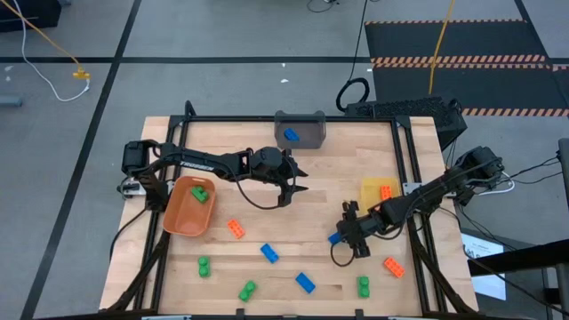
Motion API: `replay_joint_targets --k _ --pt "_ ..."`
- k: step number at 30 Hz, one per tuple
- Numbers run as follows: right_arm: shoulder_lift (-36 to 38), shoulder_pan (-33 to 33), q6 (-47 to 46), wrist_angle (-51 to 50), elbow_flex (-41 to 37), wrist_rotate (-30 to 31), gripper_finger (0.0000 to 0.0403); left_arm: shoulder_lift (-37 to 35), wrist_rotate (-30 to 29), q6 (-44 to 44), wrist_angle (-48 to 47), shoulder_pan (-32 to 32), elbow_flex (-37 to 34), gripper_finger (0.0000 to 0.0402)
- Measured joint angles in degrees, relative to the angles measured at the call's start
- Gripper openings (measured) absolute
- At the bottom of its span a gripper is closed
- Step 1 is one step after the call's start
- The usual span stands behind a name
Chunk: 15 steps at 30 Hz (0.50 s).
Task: Sort & place blocks by color
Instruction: Put the blue game piece into the black bin
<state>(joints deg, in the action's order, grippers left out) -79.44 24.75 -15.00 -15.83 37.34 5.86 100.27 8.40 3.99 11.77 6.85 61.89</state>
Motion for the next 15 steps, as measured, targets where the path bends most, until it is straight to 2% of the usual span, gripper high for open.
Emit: replay_joint_targets --k 15 --pt "-6.3 -0.7 1.1 4.9 -1.4 -0.1 0.0218 0.0 0.0 0.0 0.0 0.0 0.0 0.0209"
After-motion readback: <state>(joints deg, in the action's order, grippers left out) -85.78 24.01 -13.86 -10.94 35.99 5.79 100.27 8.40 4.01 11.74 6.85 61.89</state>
